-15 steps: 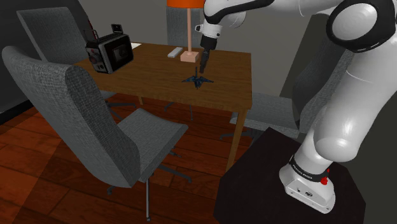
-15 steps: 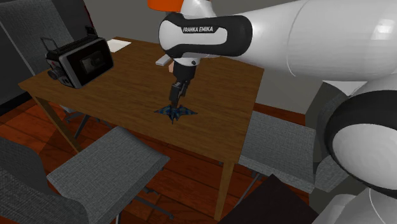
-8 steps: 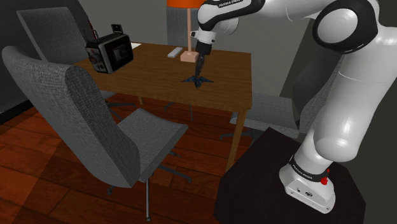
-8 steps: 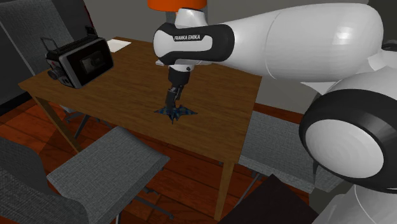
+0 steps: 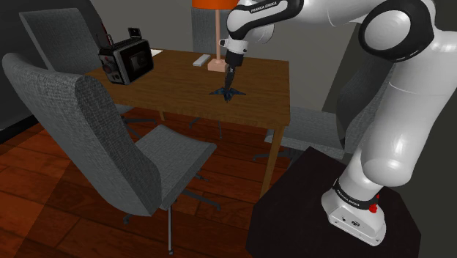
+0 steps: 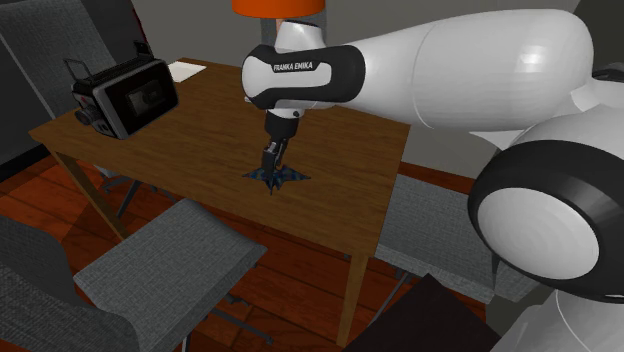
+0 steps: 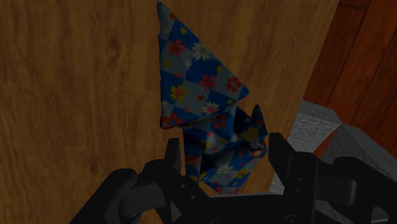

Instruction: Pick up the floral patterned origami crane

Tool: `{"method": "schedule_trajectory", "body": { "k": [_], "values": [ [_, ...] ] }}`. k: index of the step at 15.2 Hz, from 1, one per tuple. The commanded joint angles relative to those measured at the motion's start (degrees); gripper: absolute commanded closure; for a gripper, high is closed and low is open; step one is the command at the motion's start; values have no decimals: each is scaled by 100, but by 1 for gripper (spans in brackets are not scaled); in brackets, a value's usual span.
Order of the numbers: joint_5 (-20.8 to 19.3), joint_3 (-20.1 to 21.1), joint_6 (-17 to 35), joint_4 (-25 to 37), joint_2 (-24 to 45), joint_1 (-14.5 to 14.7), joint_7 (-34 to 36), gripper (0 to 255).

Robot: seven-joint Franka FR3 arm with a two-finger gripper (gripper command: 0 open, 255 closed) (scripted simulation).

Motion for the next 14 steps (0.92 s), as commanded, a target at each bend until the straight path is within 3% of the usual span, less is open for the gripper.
{"method": "schedule_trajectory", "body": {
  "k": [1,5,14],
  "values": [
    [-1,2,2,-13,7,1,-1,255],
    [0,2,-14,17,21,1,4,255],
    [-89,-17,-649,585,-71,-13,187,255]
  ]
}}
